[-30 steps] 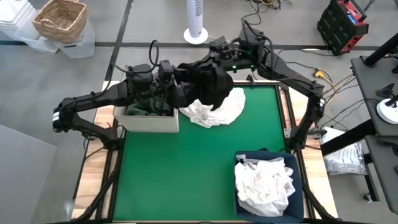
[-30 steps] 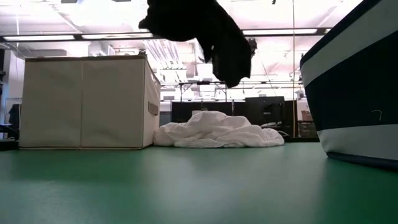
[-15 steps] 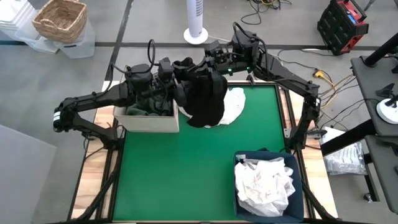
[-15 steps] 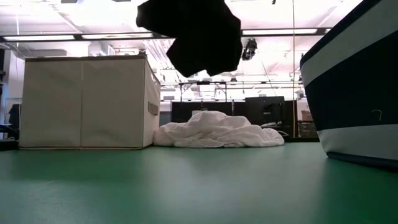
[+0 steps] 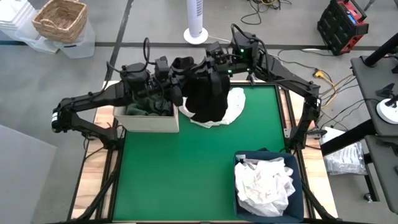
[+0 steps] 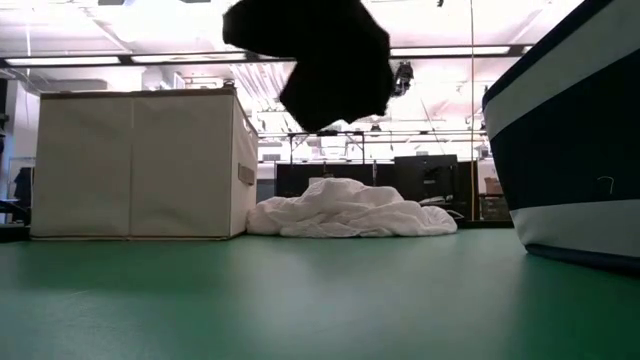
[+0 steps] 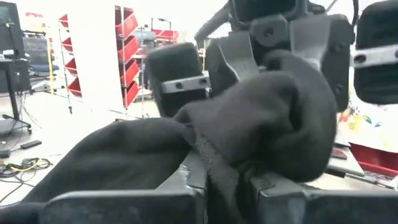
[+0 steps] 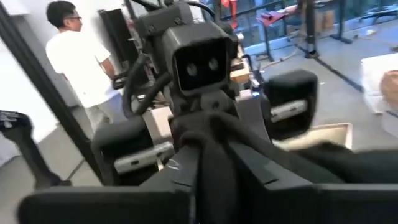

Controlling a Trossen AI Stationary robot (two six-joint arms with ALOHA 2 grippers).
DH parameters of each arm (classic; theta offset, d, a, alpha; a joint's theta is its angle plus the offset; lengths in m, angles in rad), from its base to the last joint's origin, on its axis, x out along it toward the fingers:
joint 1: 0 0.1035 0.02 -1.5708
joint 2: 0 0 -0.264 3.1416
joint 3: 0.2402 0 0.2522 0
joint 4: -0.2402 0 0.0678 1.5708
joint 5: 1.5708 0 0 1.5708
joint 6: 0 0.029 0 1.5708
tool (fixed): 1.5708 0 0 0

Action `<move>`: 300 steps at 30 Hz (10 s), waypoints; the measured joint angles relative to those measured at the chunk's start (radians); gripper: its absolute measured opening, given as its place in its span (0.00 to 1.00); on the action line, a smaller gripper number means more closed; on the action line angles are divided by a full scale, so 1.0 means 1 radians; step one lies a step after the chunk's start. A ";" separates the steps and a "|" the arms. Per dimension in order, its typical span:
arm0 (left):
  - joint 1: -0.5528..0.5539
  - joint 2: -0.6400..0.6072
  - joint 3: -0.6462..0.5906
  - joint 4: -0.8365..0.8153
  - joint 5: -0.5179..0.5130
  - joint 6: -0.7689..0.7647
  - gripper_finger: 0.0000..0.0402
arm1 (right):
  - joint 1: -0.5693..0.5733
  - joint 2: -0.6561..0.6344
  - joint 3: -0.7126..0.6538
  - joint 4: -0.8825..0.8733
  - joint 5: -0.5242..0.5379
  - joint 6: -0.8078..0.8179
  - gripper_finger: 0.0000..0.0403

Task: Sort clothes
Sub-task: Put the black cloth into the white bin

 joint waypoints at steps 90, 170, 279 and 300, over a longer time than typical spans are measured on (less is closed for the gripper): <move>0.385 0.218 0.137 -1.574 -0.071 -0.430 0.03 | -0.017 -0.053 -0.032 -0.536 0.343 -0.102 0.57; 0.427 0.191 -0.188 -1.072 0.066 -0.229 0.00 | -0.021 -0.025 -0.034 -0.537 0.343 -0.127 0.57; 0.703 0.391 0.330 -1.264 -0.065 -0.255 0.16 | -0.030 -0.025 -0.034 -0.532 0.369 -0.120 0.59; 0.703 0.376 0.346 -1.291 -0.064 -0.255 0.00 | -0.030 -0.025 -0.034 -0.532 0.369 -0.120 0.59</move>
